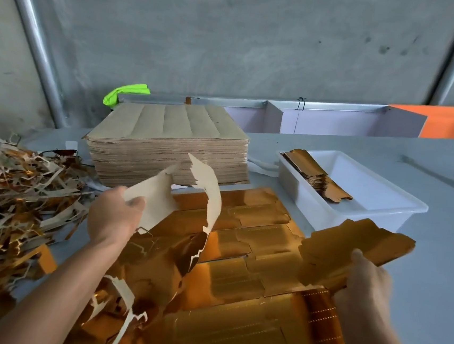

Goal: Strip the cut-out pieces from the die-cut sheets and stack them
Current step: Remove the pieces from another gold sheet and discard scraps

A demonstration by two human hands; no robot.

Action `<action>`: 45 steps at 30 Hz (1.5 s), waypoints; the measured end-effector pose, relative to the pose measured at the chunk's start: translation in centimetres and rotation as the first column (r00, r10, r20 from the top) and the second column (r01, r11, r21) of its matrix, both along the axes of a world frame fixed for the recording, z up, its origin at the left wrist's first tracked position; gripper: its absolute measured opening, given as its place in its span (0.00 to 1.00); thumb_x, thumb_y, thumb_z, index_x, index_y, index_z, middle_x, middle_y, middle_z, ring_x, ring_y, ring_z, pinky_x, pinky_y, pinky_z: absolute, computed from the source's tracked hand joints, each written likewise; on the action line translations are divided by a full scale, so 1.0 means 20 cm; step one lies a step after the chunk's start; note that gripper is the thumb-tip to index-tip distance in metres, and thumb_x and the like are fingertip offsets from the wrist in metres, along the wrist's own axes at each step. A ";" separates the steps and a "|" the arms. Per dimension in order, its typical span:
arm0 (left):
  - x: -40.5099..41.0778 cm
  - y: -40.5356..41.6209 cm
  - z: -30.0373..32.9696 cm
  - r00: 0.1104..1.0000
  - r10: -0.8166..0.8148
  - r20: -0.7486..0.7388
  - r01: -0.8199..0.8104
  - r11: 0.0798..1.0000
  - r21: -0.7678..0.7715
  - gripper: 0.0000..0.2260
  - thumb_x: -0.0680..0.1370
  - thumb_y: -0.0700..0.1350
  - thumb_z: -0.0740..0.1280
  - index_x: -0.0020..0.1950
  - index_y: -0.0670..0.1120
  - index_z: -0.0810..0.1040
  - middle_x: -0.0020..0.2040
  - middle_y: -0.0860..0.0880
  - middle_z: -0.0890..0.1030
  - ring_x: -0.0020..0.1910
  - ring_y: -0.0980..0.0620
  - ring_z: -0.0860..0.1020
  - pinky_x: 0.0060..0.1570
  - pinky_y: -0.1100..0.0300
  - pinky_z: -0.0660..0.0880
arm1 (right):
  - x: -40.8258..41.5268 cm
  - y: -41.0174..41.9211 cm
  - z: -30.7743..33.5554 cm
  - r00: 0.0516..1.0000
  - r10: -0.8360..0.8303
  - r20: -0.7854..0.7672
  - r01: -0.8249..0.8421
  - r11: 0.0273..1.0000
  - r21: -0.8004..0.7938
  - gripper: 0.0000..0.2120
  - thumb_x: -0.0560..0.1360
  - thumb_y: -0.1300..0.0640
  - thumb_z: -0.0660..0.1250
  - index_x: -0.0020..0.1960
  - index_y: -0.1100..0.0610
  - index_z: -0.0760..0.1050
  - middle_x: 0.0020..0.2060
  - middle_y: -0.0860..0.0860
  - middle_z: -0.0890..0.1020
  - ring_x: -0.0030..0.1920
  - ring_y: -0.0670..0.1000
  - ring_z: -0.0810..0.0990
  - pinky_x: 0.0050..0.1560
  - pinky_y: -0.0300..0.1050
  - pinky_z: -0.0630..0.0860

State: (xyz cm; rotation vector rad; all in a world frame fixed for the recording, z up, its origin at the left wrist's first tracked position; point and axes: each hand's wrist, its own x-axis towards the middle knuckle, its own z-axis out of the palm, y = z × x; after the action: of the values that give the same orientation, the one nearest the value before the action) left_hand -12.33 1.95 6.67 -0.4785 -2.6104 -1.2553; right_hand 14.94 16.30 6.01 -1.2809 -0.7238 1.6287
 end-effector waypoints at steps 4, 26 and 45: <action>0.16 0.05 0.04 0.982 -0.186 -0.029 0.188 0.978 0.090 0.05 0.73 0.42 0.70 0.46 0.46 0.76 0.39 0.49 0.79 0.36 0.49 0.78 0.36 0.52 0.79 | -0.06 -0.14 0.06 0.983 0.185 0.020 -0.186 0.973 0.134 0.11 0.80 0.49 0.59 0.60 0.51 0.72 0.54 0.48 0.80 0.48 0.57 0.80 0.44 0.54 0.79; 0.62 0.11 -0.10 0.400 -0.912 0.087 0.916 0.400 -0.015 0.13 0.71 0.56 0.71 0.46 0.48 0.77 0.35 0.56 0.75 0.32 0.62 0.71 0.32 0.69 0.68 | -0.17 -0.20 -0.08 0.786 0.617 -0.052 -0.610 0.786 0.102 0.18 0.78 0.65 0.59 0.34 0.63 0.82 0.32 0.60 0.82 0.28 0.54 0.81 0.27 0.44 0.78; 0.51 0.17 -0.14 0.766 -0.622 0.160 0.639 0.765 -0.081 0.04 0.75 0.47 0.70 0.41 0.50 0.77 0.36 0.54 0.79 0.33 0.59 0.77 0.30 0.69 0.68 | -0.17 -0.21 -0.14 0.825 0.554 -0.112 -0.547 0.832 0.089 0.08 0.79 0.56 0.61 0.49 0.59 0.76 0.33 0.55 0.85 0.32 0.53 0.84 0.25 0.42 0.77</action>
State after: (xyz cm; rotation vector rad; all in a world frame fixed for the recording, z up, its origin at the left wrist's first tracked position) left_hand -2.08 5.33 3.84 -1.4558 -2.7396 -1.3063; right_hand 11.49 12.08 3.29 -0.9536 -1.1190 2.1173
